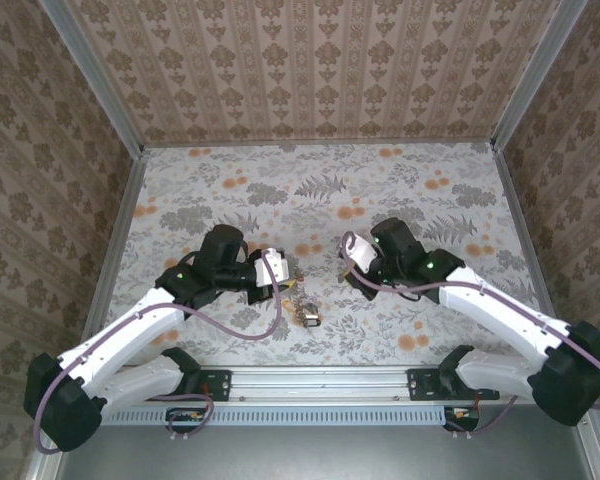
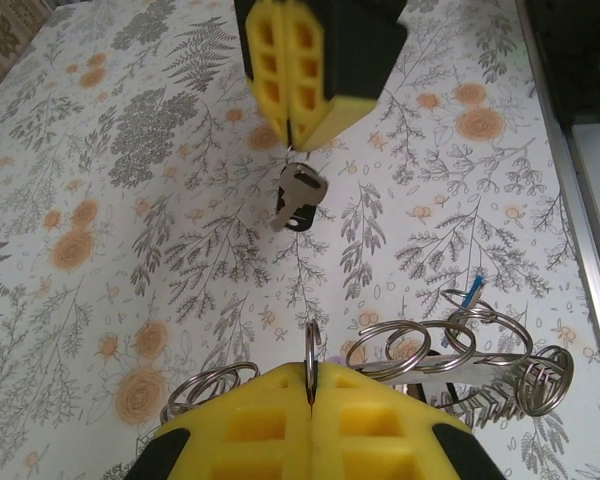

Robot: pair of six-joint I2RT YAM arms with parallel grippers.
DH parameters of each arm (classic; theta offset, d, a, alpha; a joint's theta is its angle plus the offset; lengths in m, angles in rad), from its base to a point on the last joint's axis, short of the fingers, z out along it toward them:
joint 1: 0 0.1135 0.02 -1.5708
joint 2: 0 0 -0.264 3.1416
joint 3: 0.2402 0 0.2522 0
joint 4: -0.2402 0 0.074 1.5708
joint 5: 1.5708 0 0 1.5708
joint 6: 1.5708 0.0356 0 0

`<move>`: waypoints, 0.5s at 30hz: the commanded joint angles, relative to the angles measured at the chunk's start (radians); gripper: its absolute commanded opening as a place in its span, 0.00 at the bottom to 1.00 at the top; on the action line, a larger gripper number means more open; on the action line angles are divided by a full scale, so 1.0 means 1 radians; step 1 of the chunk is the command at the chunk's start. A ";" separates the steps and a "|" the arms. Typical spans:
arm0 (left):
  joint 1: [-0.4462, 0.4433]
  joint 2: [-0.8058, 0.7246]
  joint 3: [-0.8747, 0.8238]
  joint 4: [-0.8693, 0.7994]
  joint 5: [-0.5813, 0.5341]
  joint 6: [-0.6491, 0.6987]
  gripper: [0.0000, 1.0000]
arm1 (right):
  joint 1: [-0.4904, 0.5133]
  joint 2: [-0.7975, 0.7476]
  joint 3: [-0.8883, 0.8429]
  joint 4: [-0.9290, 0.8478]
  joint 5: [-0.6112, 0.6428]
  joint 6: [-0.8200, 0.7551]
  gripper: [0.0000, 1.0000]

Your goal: Put the keys on the keyring

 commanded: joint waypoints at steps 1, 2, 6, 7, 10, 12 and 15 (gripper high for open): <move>0.000 -0.041 0.034 0.028 -0.004 0.051 0.00 | 0.067 -0.037 -0.002 0.080 -0.023 0.028 0.00; -0.001 -0.047 0.032 0.037 -0.005 0.051 0.00 | 0.090 -0.045 0.006 0.088 -0.016 0.036 0.00; 0.000 -0.057 0.032 0.061 -0.014 0.029 0.00 | 0.144 -0.056 0.038 0.118 -0.057 0.055 0.00; 0.001 -0.056 0.029 0.067 -0.012 0.024 0.00 | 0.160 -0.052 0.056 0.116 -0.060 0.051 0.00; 0.001 -0.055 0.025 0.081 -0.006 0.014 0.00 | 0.191 -0.027 0.103 0.104 -0.043 0.041 0.00; 0.000 -0.054 0.023 0.083 -0.001 0.011 0.00 | 0.215 -0.005 0.135 0.103 -0.017 0.032 0.00; 0.000 -0.054 0.023 0.081 0.005 0.007 0.00 | 0.240 0.026 0.171 0.100 0.012 0.021 0.00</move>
